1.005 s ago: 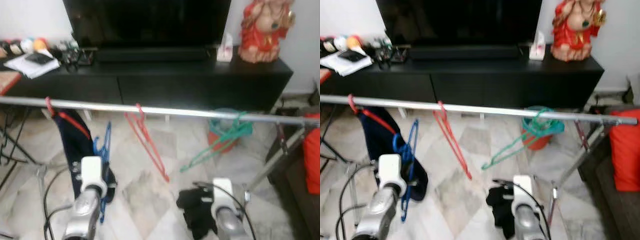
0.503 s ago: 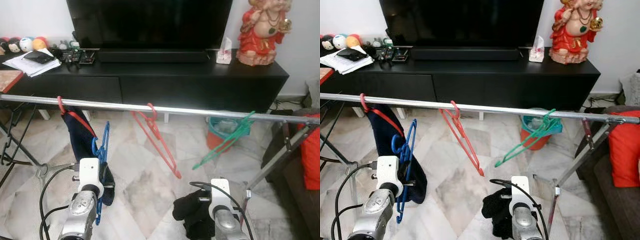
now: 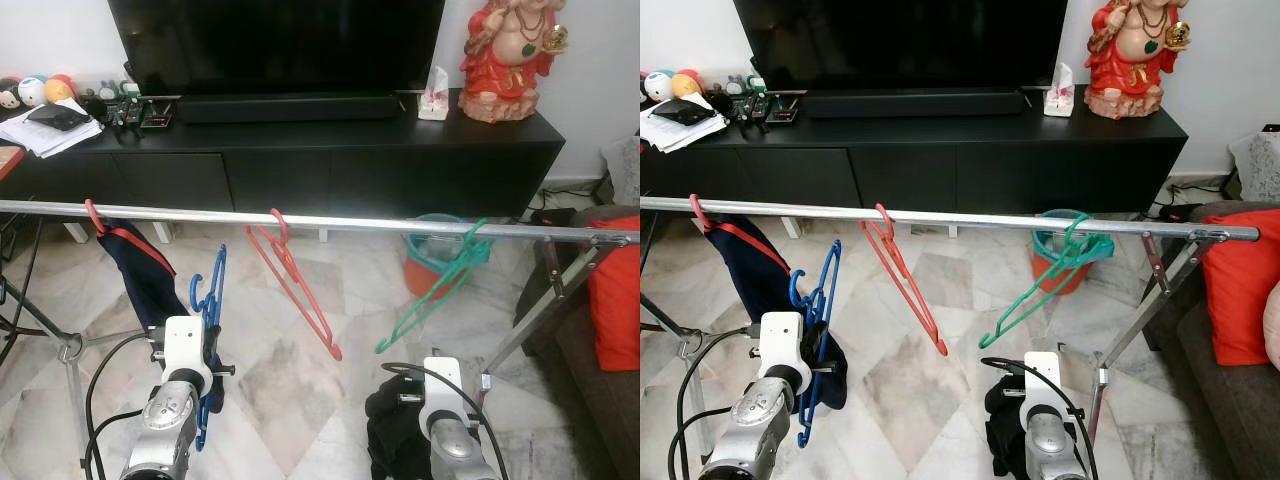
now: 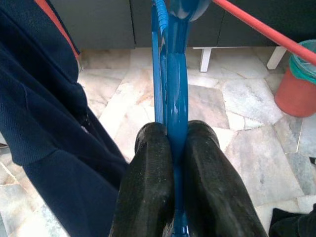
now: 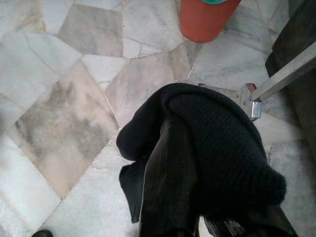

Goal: Hang hanger

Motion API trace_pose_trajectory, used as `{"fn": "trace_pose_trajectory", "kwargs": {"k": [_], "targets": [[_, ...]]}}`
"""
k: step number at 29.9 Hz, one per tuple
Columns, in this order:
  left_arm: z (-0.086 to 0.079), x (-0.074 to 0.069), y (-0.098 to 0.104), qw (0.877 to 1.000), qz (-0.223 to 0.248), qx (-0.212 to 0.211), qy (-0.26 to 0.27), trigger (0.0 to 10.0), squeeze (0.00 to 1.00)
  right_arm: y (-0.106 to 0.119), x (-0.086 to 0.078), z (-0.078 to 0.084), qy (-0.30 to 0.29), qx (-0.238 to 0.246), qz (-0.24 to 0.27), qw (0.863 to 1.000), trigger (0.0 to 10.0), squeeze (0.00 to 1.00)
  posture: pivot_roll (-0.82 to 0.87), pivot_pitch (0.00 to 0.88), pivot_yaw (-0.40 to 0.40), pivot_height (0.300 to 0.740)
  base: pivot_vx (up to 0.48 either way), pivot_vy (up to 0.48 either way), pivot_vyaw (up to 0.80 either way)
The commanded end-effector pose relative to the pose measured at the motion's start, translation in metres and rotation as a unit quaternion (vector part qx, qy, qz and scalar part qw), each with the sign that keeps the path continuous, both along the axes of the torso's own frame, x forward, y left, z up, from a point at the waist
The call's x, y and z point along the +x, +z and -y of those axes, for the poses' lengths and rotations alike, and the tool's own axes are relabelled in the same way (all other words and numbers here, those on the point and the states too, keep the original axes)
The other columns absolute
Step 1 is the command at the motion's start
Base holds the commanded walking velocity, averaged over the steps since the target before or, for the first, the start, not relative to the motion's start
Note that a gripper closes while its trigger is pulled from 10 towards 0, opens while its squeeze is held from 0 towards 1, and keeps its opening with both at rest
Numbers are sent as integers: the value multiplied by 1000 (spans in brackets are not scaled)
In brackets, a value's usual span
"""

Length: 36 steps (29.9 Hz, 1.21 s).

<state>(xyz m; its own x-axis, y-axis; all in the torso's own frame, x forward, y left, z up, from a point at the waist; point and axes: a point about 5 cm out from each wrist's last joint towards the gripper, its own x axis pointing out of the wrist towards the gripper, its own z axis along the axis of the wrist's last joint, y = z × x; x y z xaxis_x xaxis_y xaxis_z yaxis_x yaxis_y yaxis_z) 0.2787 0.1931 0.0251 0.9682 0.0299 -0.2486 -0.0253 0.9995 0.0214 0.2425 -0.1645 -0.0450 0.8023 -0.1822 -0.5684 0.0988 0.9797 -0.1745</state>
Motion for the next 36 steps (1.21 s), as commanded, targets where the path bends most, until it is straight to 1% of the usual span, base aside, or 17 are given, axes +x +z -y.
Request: {"fn": "trace_pose_trajectory", "kwargs": {"k": [1,19,23,26,36], "targets": [[-3,2,2,1000,4,4,3,10000,0,7,8,0,-4,3,20,1000,10000,0,6,0,19,740,0,0,0],[-3,1,0,1000,4,-2,11,10000,0,9,10,1,-12,14,29,999,10000,0,4,0,11,740,-14,0,0],[-4,2,0,1000,3,-4,13,10000,0,9,10,1,-10,12,27,1000,10000,0,5,0,10,740,-255,0,-600],[-4,2,0,1000,5,-2,13,10000,0,9,11,1,-3,6,28,1000,10000,0,6,0,9,740,0,0,0],[-3,2,1,1000,11,0,12,10000,0,9,10,0,-8,10,28,1000,10000,0,7,0,9,740,0,0,0]]}}
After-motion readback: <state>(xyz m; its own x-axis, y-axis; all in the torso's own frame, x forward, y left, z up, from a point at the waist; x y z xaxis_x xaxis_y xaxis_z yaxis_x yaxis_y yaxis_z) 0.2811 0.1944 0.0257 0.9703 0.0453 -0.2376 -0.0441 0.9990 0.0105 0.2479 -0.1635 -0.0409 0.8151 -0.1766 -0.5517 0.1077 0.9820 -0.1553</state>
